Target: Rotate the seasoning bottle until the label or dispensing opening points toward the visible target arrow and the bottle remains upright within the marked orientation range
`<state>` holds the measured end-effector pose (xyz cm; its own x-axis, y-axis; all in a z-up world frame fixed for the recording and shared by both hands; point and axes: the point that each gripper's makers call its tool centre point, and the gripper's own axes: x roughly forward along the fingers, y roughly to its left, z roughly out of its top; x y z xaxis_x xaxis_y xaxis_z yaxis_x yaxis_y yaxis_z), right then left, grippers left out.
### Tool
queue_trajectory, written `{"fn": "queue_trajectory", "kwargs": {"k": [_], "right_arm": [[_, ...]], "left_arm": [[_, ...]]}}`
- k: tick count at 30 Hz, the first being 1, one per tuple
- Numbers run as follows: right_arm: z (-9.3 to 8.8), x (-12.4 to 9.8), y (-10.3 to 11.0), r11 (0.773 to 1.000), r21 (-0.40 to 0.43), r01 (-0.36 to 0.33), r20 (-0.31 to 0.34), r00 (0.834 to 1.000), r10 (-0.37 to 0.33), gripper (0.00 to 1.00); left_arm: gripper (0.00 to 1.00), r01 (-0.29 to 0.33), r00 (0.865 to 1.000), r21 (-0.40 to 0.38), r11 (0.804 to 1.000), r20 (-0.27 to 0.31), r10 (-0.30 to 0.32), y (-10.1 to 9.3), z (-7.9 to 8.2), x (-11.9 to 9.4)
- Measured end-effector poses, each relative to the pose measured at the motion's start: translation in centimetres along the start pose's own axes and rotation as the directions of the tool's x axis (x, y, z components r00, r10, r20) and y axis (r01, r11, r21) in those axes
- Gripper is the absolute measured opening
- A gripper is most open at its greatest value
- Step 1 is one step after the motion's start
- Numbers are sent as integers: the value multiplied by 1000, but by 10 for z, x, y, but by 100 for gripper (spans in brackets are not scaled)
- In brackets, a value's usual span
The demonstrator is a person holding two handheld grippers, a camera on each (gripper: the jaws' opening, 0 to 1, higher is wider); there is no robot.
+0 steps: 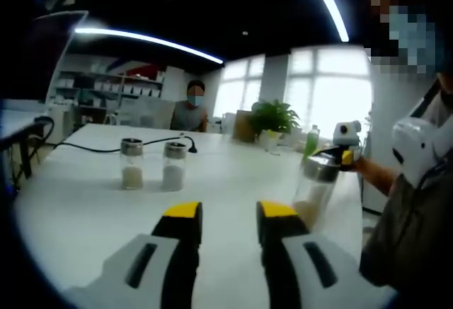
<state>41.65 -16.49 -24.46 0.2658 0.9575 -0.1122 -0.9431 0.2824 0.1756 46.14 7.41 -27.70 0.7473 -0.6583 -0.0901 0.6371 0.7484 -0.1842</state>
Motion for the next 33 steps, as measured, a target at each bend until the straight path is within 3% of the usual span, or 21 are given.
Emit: {"fn": "queue_trajectory", "kwargs": {"k": [4,7,9,12,16,27,33], "right_arm": [[1,0,1,1000,-14,-5,17,1000,5,44],[13,2,-2,1000,9,20,97,995,-21,63],[19,2,-4,999,25,36,127,991,-39,69],[22,4,-4,996,10,87,140,986,-88,64],[16,7,-13,979,-1,204,123,972,-202,61],[5,19,-7,962,-75,263,79,963,-257,53],[1,19,-10,964,-50,262,69,964,-258,47]], "left_arm": [[32,-2,1000,6,1000,-2,3,-1,1,-2],[32,-7,1000,9,1000,2,7,-1,2,-3],[32,-9,1000,12,1000,2,9,-1,2,-4],[32,-12,1000,9,1000,-3,13,1,0,-3],[32,-17,1000,5,1000,1,17,4,1,-2],[32,-17,1000,-1,1000,4,17,4,1,2],[32,-20,1000,-1,1000,0,20,5,1,2]]}}
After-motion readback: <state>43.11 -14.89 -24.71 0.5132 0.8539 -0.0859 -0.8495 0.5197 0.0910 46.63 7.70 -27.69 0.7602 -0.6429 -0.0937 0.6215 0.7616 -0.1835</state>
